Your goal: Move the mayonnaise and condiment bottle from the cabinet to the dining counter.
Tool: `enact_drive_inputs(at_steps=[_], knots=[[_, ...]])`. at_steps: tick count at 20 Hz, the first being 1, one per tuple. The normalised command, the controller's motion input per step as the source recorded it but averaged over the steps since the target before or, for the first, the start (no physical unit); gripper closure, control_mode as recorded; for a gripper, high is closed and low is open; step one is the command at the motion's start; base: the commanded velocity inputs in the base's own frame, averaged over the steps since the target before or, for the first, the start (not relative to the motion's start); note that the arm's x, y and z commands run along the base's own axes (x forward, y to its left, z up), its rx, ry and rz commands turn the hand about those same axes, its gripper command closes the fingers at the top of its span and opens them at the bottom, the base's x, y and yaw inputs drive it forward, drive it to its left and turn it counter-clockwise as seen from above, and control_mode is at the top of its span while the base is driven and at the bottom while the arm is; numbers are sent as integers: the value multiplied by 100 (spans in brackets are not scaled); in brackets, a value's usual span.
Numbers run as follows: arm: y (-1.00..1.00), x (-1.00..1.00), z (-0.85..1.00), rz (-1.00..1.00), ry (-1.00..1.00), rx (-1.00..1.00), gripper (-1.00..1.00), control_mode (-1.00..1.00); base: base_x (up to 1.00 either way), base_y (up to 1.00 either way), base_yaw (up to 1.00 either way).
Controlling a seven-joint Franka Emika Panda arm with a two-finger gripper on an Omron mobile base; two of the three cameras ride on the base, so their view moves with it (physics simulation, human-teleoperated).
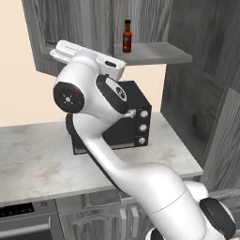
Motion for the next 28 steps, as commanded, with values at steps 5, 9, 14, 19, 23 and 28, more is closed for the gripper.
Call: enact_drive_inputs(at_steps=[5,9,14,19,23,28], knots=[[26,-17,34,5,-2,0,-100,-100,0,0,0],[35,-78,17,3,0,0,-100,-100,0,0,0],[-2,-84,9,0,0,5,-100,-100,0,0,0],[-63,-50,-30,0,2,7,-100,-100,0,0,0],[-78,-36,-43,0,4,7,-100,-100,0,0,0],[-95,-9,-38,1,3,10,-100,-100,0,0,0]])
